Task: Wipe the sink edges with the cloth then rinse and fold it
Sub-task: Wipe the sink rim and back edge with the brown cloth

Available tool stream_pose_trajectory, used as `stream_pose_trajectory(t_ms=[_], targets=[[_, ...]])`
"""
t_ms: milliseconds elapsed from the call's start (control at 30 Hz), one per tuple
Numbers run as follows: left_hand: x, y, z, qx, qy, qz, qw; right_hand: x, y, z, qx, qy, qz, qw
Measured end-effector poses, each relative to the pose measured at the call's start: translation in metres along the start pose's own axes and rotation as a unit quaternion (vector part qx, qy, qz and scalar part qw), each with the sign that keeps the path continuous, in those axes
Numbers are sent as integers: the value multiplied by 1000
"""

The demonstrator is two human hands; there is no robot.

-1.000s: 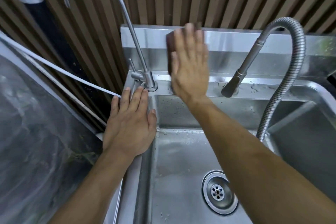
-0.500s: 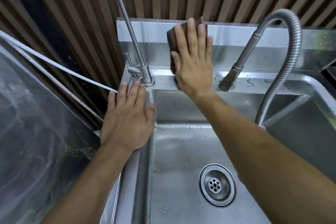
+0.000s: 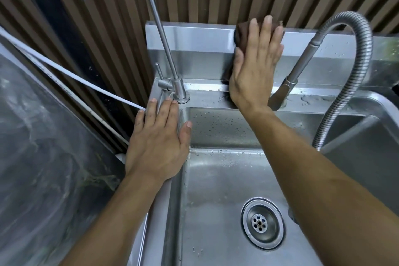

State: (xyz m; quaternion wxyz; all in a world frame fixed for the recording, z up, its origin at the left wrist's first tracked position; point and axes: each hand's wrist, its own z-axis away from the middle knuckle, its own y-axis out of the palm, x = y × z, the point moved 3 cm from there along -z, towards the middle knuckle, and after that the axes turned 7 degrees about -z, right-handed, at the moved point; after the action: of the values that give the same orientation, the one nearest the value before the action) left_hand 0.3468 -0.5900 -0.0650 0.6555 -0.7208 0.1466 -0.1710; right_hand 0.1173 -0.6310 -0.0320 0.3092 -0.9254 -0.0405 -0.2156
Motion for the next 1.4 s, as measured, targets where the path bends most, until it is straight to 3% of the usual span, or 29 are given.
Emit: stream_pose_trajectory(t_ms=[100, 267, 400, 500, 633, 733, 867, 1067, 1300, 1400], targets=[[0, 1, -1, -1, 3, -1, 1000, 16, 4, -2, -24, 61, -44, 997], [1, 1, -1, -4, 5, -6, 1000, 35, 17, 5, 68, -93, -38, 993], [1, 0, -1, 2, -2, -6, 1000, 28, -5, 1, 49, 5, -190, 981], [1, 1, -3, 4, -9, -5, 1000, 57, -6, 5, 164, -45, -241, 955], [1, 1, -1, 7, -12, -2, 1000, 55, 13, 48, 305, -162, -89, 934], [1, 1, -1, 10, -10, -4, 1000, 40, 19, 67, 369, -138, -46, 918], [2, 1, -1, 13, -7, -2, 1000, 42, 10, 65, 361, -122, -13, 924], [1, -1, -1, 11, -14, 12, 1000, 25, -10, 85, 248, -3, 92, 964], [2, -1, 1, 13, -20, 9, 1000, 68, 20, 77, 328, -66, 25, 942], [1, -2, 3, 12, -18, 1, 1000, 39, 1, 83, 291, -23, 39, 956]])
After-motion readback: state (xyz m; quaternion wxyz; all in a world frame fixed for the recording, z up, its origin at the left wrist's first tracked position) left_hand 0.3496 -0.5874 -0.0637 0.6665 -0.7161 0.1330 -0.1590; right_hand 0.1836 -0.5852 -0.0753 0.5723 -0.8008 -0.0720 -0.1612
